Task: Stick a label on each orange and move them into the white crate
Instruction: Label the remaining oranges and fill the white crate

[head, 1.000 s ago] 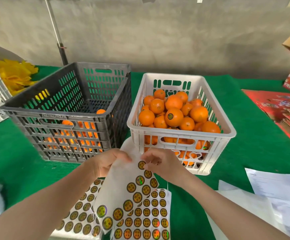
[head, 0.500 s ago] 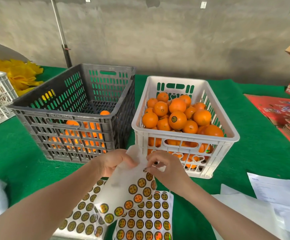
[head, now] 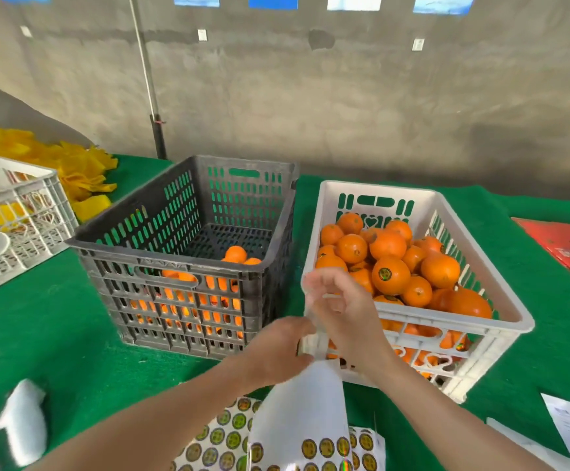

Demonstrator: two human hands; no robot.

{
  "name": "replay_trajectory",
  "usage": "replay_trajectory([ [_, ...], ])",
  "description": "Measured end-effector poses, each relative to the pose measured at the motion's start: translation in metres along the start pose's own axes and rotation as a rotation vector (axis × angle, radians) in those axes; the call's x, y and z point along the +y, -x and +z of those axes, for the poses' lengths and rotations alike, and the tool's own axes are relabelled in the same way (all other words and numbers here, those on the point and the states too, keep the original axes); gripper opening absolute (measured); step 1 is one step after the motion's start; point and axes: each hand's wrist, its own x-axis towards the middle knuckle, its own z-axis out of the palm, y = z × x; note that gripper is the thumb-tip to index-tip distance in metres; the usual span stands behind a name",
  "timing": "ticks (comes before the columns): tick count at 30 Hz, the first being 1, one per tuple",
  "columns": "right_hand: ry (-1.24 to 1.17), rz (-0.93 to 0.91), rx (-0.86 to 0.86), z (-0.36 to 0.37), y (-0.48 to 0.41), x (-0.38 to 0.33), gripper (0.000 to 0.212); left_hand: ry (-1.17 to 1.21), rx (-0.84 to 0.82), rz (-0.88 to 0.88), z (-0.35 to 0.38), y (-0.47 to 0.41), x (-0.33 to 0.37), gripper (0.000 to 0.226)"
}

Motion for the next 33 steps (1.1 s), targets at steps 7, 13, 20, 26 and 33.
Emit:
replay_trajectory([
  [7, 0.190, -0.246, -0.001, 0.067, -0.096, -0.023, 0.048, 0.105, 0.684, 0.138, -0.133, 0.027, -0.059, 0.010],
  [13, 0.446, -0.101, -0.208, 0.114, -0.154, -0.013, 0.079, -0.183, 0.144, -0.256, -0.208, -0.047, -0.137, 0.022],
  [20, 0.618, 0.008, -0.368, 0.117, -0.159, -0.001, 0.093, -0.368, -0.666, -0.319, -0.166, -0.134, -0.159, 0.069],
  [26, 0.582, 0.011, -0.350, 0.117, -0.158, 0.002, 0.093, -0.372, -0.806, -0.475, -0.112, -0.142, -0.171, 0.032],
  [33, 0.251, 0.054, -0.026, 0.109, -0.159, 0.001, 0.080, 0.262, -0.430, -0.171, -0.189, -0.121, -0.149, 0.069],
])
